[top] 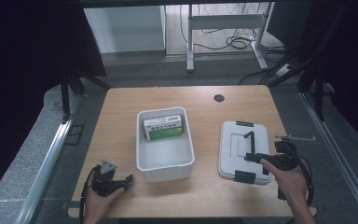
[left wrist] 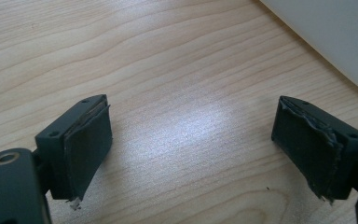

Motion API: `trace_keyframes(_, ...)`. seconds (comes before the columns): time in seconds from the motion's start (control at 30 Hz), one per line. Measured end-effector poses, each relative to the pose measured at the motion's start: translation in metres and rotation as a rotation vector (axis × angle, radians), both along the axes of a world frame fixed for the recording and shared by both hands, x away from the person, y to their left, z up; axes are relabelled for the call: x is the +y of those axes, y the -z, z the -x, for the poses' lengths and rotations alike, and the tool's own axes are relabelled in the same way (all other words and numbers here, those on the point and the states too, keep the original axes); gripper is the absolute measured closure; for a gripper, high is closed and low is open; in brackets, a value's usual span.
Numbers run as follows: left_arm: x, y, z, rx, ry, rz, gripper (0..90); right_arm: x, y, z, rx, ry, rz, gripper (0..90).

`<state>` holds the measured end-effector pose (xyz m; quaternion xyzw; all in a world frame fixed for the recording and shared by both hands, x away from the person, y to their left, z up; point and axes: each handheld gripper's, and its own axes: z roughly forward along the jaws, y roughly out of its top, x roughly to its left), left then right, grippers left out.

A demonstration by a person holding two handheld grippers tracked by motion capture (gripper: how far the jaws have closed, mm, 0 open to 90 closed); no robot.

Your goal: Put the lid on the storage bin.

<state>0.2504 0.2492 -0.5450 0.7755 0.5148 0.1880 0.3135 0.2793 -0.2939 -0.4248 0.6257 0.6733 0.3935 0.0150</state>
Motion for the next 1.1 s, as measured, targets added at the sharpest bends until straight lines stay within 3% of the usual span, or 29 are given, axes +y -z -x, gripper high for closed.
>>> trace_keyframes(0.33, 0.0, 0.0, 0.0, -0.001, -0.001, 0.001, 12.1, -0.003, -0.009, -0.014, 0.0, 0.023, -0.004, 44.8)
trace_keyframes(0.63, 0.0, 0.0, 0.0, -0.001, -0.001, 0.002, 12.1, 0.001, -0.016, -0.031, 0.008, 0.029, 0.033, 46.1)
trace_keyframes(0.97, 0.0, 0.0, 0.0, -0.001, -0.002, 0.002, 12.0, 0.001, -0.022, -0.046, 0.042, 0.037, 0.061, 46.4)
trace_keyframes(1.1, 0.0, 0.0, 0.0, -0.001, -0.002, 0.002, 12.0, 0.0, -0.02, -0.057, 0.076, 0.046, 0.084, 48.2)
